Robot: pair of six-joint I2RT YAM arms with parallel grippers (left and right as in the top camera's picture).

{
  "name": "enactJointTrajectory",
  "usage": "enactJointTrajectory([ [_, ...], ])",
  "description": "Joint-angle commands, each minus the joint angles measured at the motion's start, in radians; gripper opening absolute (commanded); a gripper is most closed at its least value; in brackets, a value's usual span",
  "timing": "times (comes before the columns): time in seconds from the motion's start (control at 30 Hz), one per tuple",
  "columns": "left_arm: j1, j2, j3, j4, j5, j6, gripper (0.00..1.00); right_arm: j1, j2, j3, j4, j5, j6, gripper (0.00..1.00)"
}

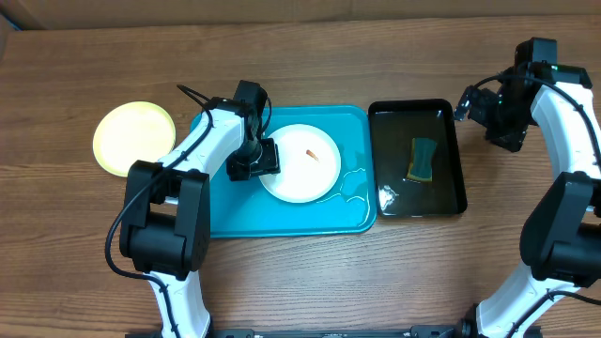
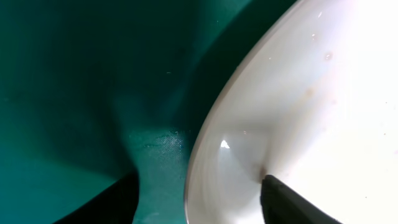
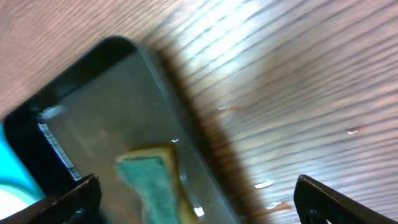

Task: Clean dirty plates on tray and stack at the side
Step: 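Grip the white plate rim and slide it toward the tray center, then move the right gripper to the black tray and grasp the sponge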

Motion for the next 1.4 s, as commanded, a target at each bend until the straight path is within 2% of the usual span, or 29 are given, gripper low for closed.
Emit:
enactJointTrajectory([
  [0.0, -0.006, -0.008, 0.003, 0.005, -0.006, -0.014, 0.69, 0.004, -0.008, 0.011, -0.059, -0.165, 0.057, 1.0],
  [0.07, -0.006, -0.008, 0.003, 0.008, -0.007, -0.014, 0.73, 0.005, -0.008, 0.011, -0.087, -0.212, 0.057, 0.99],
  [0.13, -0.006, -0.008, 0.003, 0.008, -0.006, -0.014, 0.82, 0.017, -0.008, 0.011, -0.121, -0.219, 0.057, 0.92],
  [0.2, -0.006, -0.008, 0.003, 0.008, -0.006, -0.014, 1.0, 0.039, -0.008, 0.011, -0.153, -0.188, 0.056, 0.88],
  [0.3, -0.006, -0.008, 0.003, 0.008, -0.006, -0.014, 1.0, 0.084, -0.008, 0.011, -0.202, -0.107, 0.057, 0.82],
  [0.4, -0.006, -0.008, 0.003, 0.008, -0.007, -0.014, 1.0, 0.145, -0.008, -0.002, -0.244, -0.037, 0.057, 0.81],
  [0.6, -0.006, -0.008, 0.003, 0.009, -0.007, -0.014, 1.0, 0.277, -0.008, -0.053, -0.212, 0.116, 0.057, 0.82],
  [0.7, -0.006, -0.008, 0.003, 0.01, -0.007, -0.014, 1.0, 0.319, -0.008, -0.057, -0.189, 0.151, 0.056, 0.89],
  [0.83, -0.006, -0.008, 0.003, 0.013, -0.007, -0.014, 1.0, 0.341, -0.008, -0.057, -0.171, 0.15, 0.056, 0.93],
  [0.87, -0.006, -0.008, 0.003, 0.013, -0.007, -0.014, 1.0, 0.341, -0.008, -0.057, -0.167, 0.15, 0.056, 1.0],
  [0.9, -0.006, -0.008, 0.003, 0.014, -0.006, -0.014, 1.0, 0.341, -0.008, -0.057, -0.164, 0.15, 0.04, 1.0],
  [1.0, -0.006, -0.008, 0.003, 0.03, -0.006, -0.014, 1.0, 0.341, -0.008, -0.067, -0.148, 0.171, 0.034, 0.95],
  [1.17, -0.006, -0.008, 0.003, 0.039, -0.001, -0.014, 1.0, 0.341, -0.008, -0.139, -0.057, 0.221, 0.038, 0.94],
  [1.2, -0.007, -0.008, 0.003, 0.039, 0.001, -0.014, 0.89, 0.341, -0.008, -0.163, -0.022, 0.221, 0.038, 0.93],
  [1.33, -0.008, -0.008, 0.003, 0.052, 0.0, -0.014, 0.31, 0.341, -0.008, -0.222, 0.069, 0.222, 0.038, 0.83],
  [1.37, -0.008, -0.008, 0.003, 0.054, -0.003, -0.014, 0.24, 0.341, -0.008, -0.229, 0.077, 0.222, 0.038, 0.81],
])
